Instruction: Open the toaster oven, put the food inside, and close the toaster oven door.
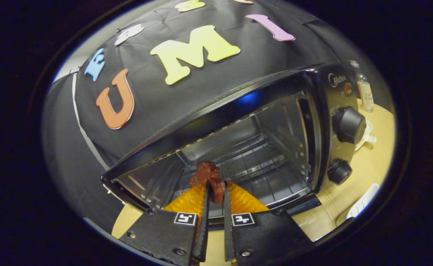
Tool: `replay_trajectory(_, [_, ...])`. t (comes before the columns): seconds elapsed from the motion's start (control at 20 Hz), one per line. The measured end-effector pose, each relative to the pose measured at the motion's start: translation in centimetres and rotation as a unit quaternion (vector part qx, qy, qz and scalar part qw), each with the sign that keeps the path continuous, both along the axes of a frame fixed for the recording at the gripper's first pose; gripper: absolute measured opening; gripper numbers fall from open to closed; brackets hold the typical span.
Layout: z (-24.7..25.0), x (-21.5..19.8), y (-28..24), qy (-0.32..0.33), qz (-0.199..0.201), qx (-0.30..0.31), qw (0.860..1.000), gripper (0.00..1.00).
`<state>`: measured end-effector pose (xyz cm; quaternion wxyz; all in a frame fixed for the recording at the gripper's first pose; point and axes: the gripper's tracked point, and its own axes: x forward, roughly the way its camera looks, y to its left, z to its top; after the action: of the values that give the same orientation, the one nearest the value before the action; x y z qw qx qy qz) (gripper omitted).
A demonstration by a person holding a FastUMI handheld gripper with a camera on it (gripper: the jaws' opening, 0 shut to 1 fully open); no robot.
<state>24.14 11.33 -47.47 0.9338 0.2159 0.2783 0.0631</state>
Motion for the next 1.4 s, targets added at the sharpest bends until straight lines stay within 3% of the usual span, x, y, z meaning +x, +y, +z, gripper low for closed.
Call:
replay_trajectory(0.1, [-0.7, 0.0, -1.5, 0.009, -0.021, -0.05, 0.999, 0.26])
replay_trajectory(0.25, [0.8, -0.2, -3.8, -0.016, -0.049, -0.111, 0.993, 0.43])
replay_trajectory(0.35, [1.1, -1.1, -4.8, -0.022, -0.056, -0.139, 0.988, 0.65])
replay_trajectory(0.45, [1.6, -2.6, -5.2, -0.028, -0.054, -0.159, 0.985, 0.78])
replay_trajectory(0.6, [3.8, -5.5, -4.5, -0.064, -0.036, -0.169, 0.983, 0.8])
replay_trajectory(0.7, [4.9, -8.1, -4.6, -0.081, -0.03, -0.187, 0.979, 0.99])
replay_trajectory(1.05, [4.1, -17.4, -4.7, -0.071, -0.012, -0.225, 0.972, 0.98])
replay_trajectory(1.25, [1.4, -20.6, -4.5, -0.019, -0.006, -0.222, 0.975, 0.98])
replay_trajectory(1.4, [-0.7, -21.9, -3.8, 0.011, 0.022, -0.201, 0.979, 0.98])
